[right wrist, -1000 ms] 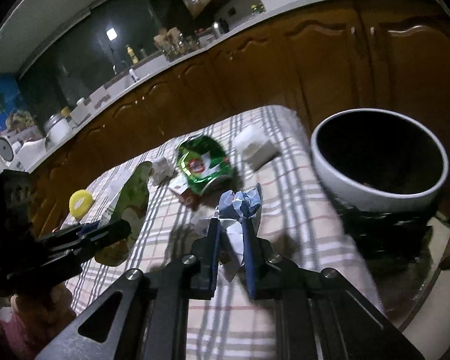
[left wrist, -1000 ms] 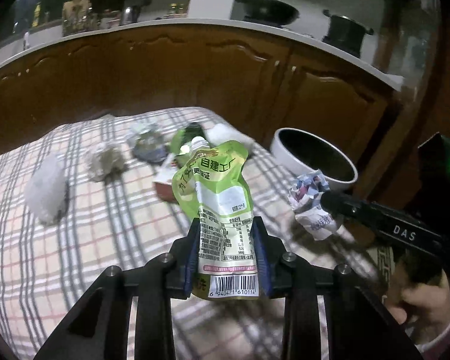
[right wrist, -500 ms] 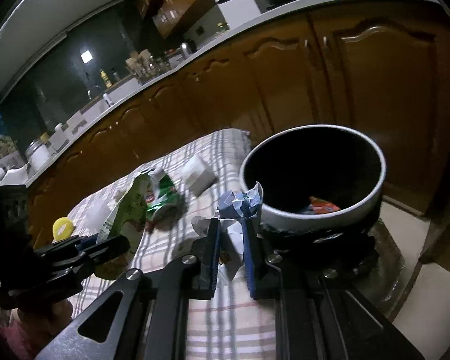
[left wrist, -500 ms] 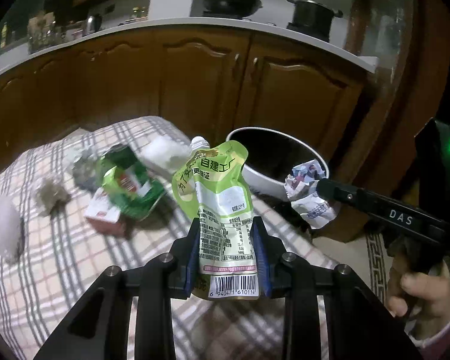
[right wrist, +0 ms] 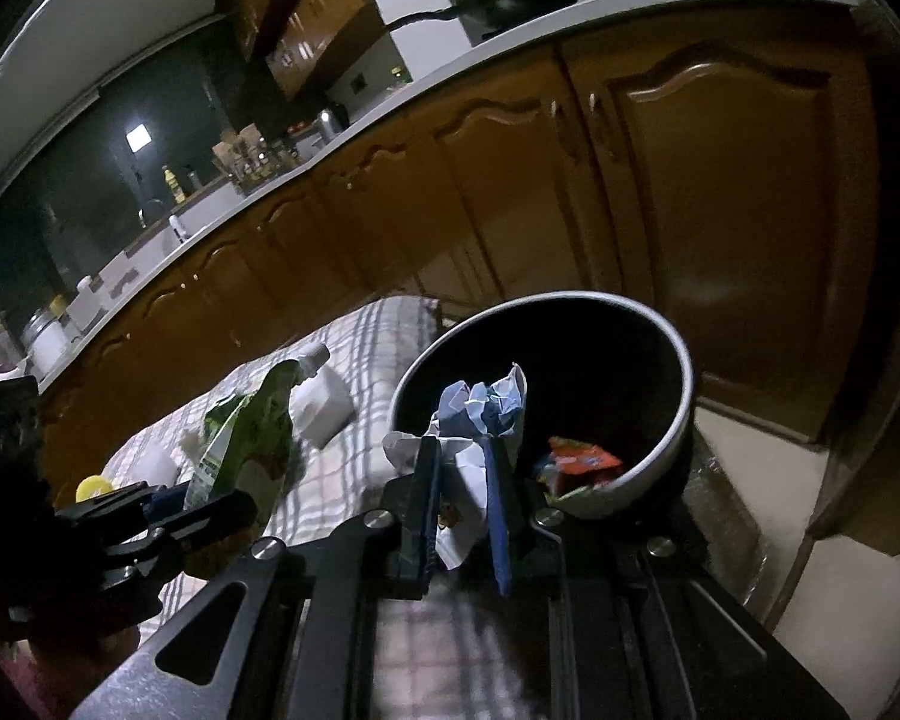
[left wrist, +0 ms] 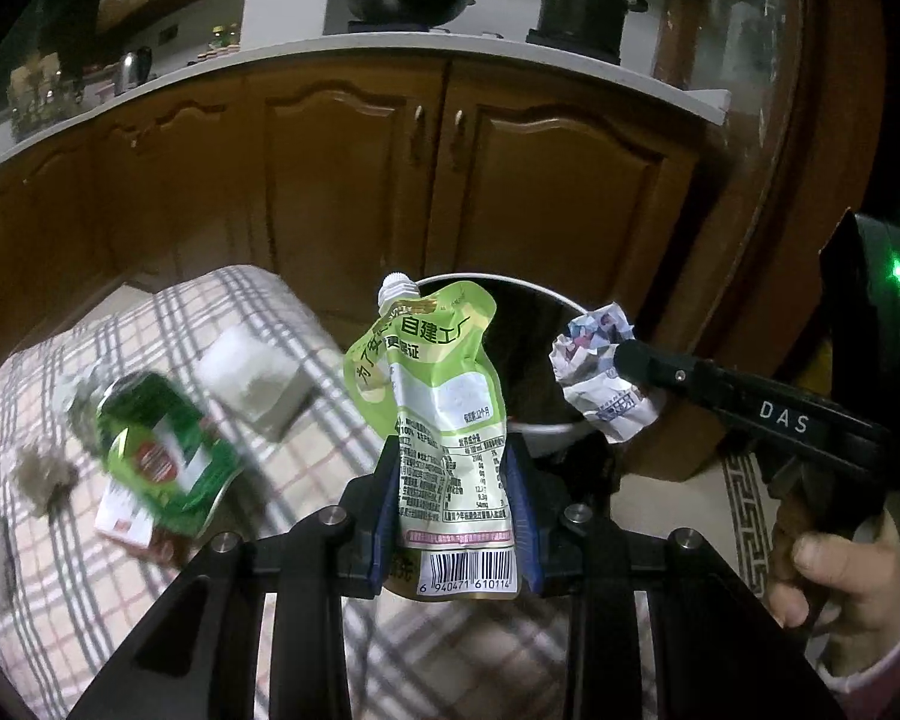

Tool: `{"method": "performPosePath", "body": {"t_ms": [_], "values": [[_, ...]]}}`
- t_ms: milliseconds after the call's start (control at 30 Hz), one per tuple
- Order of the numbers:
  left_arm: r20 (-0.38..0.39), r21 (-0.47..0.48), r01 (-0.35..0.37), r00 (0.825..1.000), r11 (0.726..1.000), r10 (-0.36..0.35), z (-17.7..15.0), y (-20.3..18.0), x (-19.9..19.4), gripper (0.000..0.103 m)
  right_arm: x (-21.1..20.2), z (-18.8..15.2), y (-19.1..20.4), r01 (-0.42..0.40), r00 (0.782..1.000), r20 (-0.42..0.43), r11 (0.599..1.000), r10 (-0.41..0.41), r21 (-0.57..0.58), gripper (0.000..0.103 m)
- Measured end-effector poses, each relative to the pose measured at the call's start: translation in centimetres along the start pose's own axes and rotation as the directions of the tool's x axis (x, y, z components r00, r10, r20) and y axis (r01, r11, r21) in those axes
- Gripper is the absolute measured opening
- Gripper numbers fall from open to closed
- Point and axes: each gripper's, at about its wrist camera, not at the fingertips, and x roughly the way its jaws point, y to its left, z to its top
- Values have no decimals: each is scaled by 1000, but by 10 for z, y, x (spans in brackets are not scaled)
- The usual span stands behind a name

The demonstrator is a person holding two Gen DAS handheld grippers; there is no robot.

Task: Collect trash
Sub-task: 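Carry the pouch and paper over the white bowl and open both tools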

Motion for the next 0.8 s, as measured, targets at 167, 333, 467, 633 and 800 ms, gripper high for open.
{"method": "performPosePath", "body": {"t_ms": [167,333,467,633,800], "values": [[-8,27,4,1000,1000,-4,18,-3,22,31,5,13,-11,32,999,8,999,-32,-1,14],[-28,19,26,999,999,-25,36,-4,45,31,14,25,-22,56,998,4,998,-56,-5,15],[-40,32,20,999,999,-19,46,-6,62,31,21,32,-32,67,998,-2,998,-67,0,15],[-64,24,36,997,999,-34,58,-9,82,31,28,37,-40,73,997,-10,997,-73,0,15],[-80,35,28,996,999,-26,67,-12,100,31,36,40,-48,79,997,-25,997,-79,9,15]]}}
